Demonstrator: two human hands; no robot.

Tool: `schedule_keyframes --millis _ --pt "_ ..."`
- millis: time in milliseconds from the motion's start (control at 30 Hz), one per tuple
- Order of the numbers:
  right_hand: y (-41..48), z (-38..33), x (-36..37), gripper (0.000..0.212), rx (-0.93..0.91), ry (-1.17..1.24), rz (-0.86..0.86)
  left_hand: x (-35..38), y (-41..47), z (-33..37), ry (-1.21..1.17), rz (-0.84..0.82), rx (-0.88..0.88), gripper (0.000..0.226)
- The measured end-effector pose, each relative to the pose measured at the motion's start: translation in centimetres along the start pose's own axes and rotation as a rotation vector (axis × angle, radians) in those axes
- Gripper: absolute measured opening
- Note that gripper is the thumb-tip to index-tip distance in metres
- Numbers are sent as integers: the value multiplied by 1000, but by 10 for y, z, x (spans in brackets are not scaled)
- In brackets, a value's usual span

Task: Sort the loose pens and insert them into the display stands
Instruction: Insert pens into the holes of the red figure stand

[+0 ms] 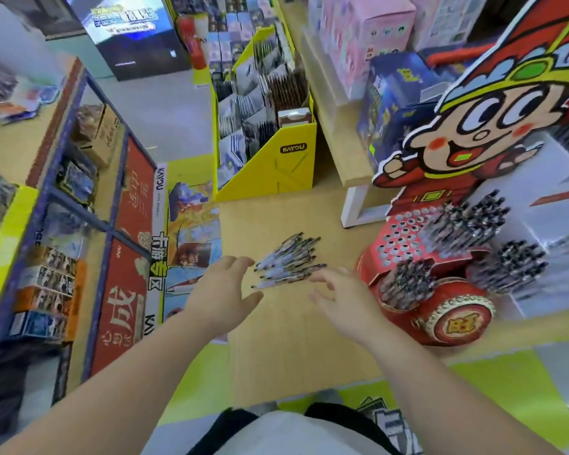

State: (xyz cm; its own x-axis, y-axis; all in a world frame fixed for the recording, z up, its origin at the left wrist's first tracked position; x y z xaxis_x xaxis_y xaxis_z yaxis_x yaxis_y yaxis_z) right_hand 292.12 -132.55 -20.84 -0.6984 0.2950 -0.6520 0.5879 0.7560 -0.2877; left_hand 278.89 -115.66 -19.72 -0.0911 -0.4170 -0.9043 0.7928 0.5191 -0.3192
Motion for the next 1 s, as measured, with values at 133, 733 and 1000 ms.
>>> schedule_keyframes --millis 133,733,1000 --pt "18 23 23 24 110 59 -33 9 15 -11 52 -61 16 65" --pt "39 71 127 40 832 663 385 90 193 -8 13 -372 301 32" --pt "61 71 138 9 887 747 585 101 209 10 71 -321 248 46"
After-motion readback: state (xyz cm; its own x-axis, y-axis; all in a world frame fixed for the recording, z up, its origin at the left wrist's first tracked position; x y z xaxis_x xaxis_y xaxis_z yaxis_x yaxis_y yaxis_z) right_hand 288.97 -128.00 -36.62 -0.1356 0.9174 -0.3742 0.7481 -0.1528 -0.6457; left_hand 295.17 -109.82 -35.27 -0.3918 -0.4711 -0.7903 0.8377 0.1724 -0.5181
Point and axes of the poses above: each hand's wrist, its own y-axis towards the middle knuckle, its own x-axis out of the palm, z = x × y, the point moved 9 cm from there along y, towards the middle knuckle, and after that the axes turned 2 degrees about y, right-handed, at the moved point
